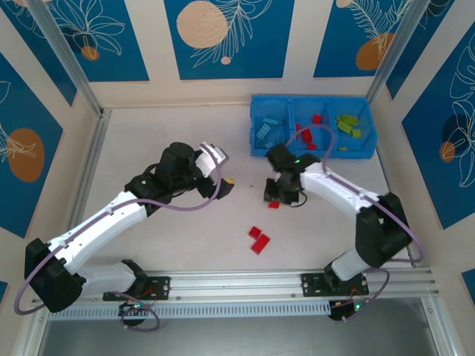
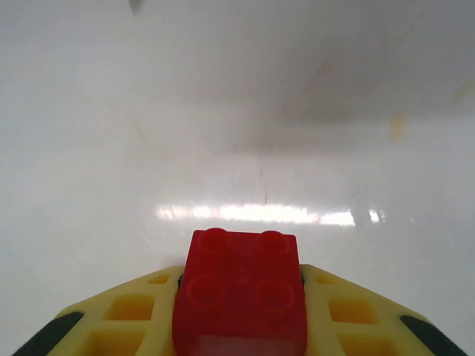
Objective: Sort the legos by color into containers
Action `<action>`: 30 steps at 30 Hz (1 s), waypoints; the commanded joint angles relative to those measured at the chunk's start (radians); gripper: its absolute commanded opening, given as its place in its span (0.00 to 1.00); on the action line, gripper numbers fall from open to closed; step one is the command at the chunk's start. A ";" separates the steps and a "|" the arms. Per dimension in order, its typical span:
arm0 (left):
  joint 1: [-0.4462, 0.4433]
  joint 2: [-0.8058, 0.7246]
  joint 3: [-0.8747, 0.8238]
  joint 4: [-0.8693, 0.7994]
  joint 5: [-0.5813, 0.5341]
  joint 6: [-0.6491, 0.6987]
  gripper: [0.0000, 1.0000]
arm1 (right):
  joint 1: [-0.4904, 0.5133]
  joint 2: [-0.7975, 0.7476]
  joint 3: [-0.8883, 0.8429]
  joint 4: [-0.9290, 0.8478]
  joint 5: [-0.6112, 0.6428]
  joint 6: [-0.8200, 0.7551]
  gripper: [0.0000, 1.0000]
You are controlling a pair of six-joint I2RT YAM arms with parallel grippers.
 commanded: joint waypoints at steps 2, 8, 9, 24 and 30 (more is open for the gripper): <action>-0.005 0.041 -0.008 0.069 0.059 -0.003 0.87 | -0.209 -0.028 0.127 0.099 0.089 -0.069 0.21; -0.019 0.113 0.017 0.142 0.075 -0.083 0.87 | -0.418 0.315 0.489 0.076 0.083 -0.154 0.21; -0.021 0.121 0.022 0.145 0.075 -0.092 0.87 | -0.436 0.377 0.553 0.052 0.077 -0.152 0.21; -0.040 0.132 0.037 0.120 0.009 -0.100 0.87 | -0.467 0.665 0.969 -0.199 0.001 -0.092 0.50; -0.041 0.125 0.025 0.127 0.001 -0.088 0.87 | -0.399 0.249 0.504 -0.090 -0.039 -0.107 0.53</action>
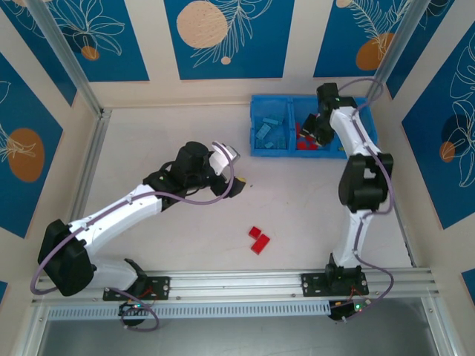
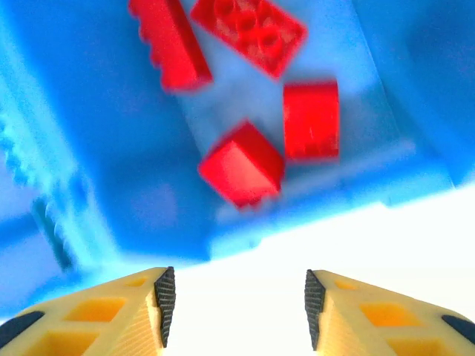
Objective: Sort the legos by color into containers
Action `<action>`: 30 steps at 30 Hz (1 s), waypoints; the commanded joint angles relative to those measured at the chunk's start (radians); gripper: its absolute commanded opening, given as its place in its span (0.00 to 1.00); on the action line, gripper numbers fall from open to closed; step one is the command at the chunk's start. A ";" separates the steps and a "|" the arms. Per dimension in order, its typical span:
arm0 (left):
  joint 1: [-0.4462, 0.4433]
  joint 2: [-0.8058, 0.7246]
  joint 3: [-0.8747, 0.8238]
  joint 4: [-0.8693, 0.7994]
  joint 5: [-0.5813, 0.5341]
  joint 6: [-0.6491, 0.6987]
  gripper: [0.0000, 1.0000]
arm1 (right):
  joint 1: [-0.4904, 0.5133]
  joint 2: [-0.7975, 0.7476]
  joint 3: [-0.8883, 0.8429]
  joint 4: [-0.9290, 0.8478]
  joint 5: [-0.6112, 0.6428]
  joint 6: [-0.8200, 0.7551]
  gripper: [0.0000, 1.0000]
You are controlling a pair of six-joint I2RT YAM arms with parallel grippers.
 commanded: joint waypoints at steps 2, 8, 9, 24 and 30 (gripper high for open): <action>-0.009 -0.016 0.013 0.000 -0.025 0.022 0.87 | 0.122 -0.343 -0.300 0.040 -0.044 -0.021 0.55; -0.007 -0.044 0.007 -0.046 -0.057 0.086 0.87 | 0.468 -0.603 -0.599 0.010 0.044 -0.025 0.62; -0.007 -0.049 0.013 -0.064 -0.053 0.099 0.87 | 0.531 -0.627 -0.638 0.009 0.062 -0.034 0.63; -0.007 -0.133 -0.032 -0.125 -0.050 0.080 0.87 | 0.913 -0.374 -0.783 0.225 0.055 -0.204 0.74; -0.007 -0.163 -0.051 -0.140 -0.061 0.084 0.87 | 0.934 -0.240 -0.751 0.230 0.118 -0.157 0.70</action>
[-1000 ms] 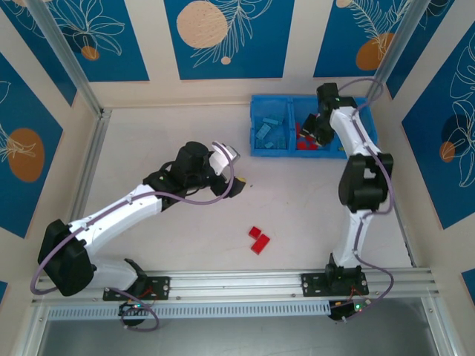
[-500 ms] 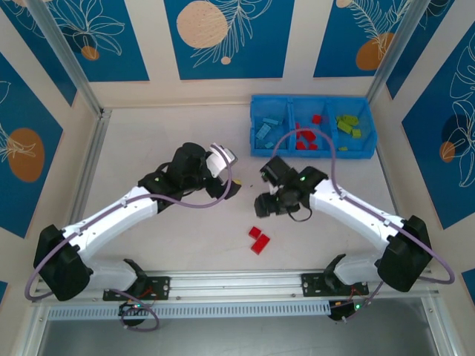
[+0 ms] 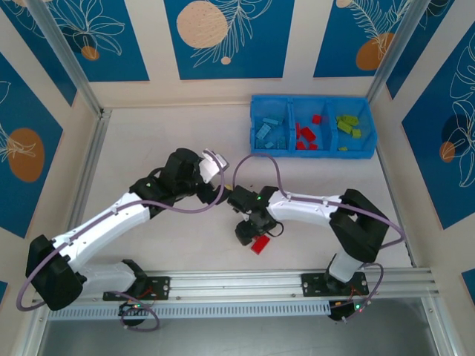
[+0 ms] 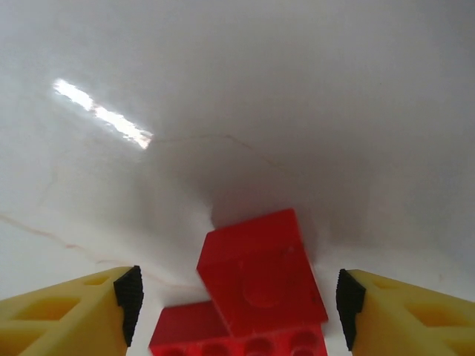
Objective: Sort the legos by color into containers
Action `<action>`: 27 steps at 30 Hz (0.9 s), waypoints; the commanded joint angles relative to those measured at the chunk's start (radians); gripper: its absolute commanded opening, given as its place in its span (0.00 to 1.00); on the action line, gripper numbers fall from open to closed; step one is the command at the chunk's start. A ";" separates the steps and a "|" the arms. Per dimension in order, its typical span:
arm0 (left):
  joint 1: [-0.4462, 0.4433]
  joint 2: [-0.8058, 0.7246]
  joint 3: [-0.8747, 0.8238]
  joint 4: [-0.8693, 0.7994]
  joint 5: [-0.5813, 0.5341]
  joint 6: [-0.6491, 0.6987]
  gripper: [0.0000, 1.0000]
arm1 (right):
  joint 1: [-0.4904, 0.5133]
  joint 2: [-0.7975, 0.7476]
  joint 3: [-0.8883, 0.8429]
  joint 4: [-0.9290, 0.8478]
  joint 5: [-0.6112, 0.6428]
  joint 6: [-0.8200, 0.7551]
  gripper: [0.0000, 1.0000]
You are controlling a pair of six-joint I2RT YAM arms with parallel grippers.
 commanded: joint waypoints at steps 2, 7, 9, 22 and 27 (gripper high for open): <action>-0.018 -0.048 0.000 0.025 0.043 -0.005 0.87 | 0.017 0.066 0.034 0.014 0.060 0.019 0.66; -0.018 -0.060 -0.011 0.016 0.045 0.003 0.87 | 0.024 0.083 0.021 0.006 0.077 0.045 0.43; -0.018 -0.064 -0.015 0.007 0.051 0.006 0.87 | 0.022 0.062 0.008 0.005 0.092 0.066 0.33; -0.019 -0.018 0.021 0.009 0.312 0.026 0.88 | -0.266 -0.240 -0.013 0.118 -0.019 0.100 0.23; -0.018 0.028 0.066 0.047 0.328 -0.019 0.89 | -0.451 -0.221 0.063 0.178 -0.088 0.091 0.23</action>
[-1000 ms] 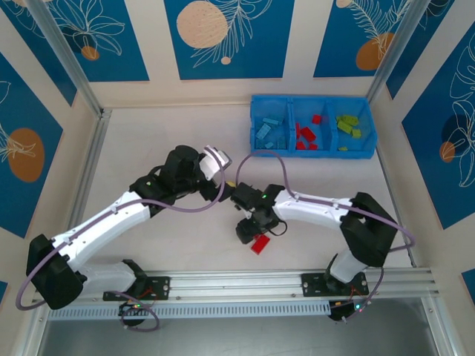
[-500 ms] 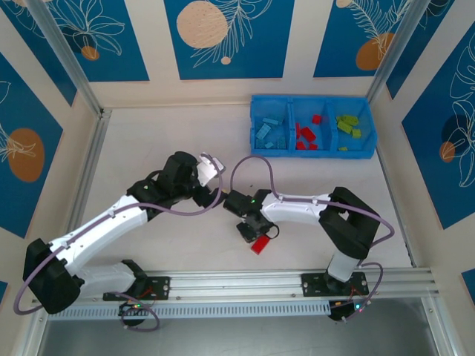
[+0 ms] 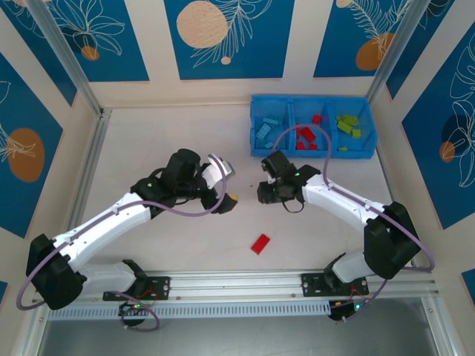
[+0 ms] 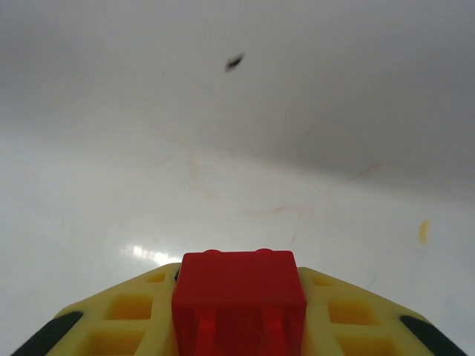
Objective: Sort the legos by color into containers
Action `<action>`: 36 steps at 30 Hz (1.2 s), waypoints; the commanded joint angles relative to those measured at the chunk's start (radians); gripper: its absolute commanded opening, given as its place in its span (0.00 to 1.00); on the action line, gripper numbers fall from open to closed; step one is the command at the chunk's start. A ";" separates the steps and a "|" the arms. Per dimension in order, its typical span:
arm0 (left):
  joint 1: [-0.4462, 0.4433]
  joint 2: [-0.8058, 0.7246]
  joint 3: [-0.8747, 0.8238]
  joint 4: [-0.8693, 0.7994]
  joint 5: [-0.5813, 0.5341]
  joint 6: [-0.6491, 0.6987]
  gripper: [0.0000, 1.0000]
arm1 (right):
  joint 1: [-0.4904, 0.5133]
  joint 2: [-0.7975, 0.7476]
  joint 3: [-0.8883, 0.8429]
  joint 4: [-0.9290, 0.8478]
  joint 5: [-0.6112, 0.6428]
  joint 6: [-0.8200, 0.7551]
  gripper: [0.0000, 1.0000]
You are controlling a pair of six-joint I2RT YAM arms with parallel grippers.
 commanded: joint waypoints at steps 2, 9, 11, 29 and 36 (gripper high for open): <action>-0.008 0.019 0.057 0.075 0.041 -0.064 0.89 | -0.154 0.035 0.095 0.072 -0.081 0.023 0.23; -0.010 0.043 0.046 0.187 -0.049 -0.241 0.92 | -0.458 0.298 0.434 -0.056 0.001 0.177 0.22; -0.011 0.052 0.047 0.195 -0.054 -0.269 0.92 | -0.515 0.404 0.559 -0.101 -0.018 0.202 0.22; -0.013 0.045 0.062 0.131 -0.193 -0.143 0.93 | -0.488 0.416 0.786 -0.307 -0.055 0.135 0.61; -0.007 -0.025 0.006 0.060 -0.176 0.084 0.93 | -0.145 -0.067 0.222 -0.163 -0.045 0.027 0.63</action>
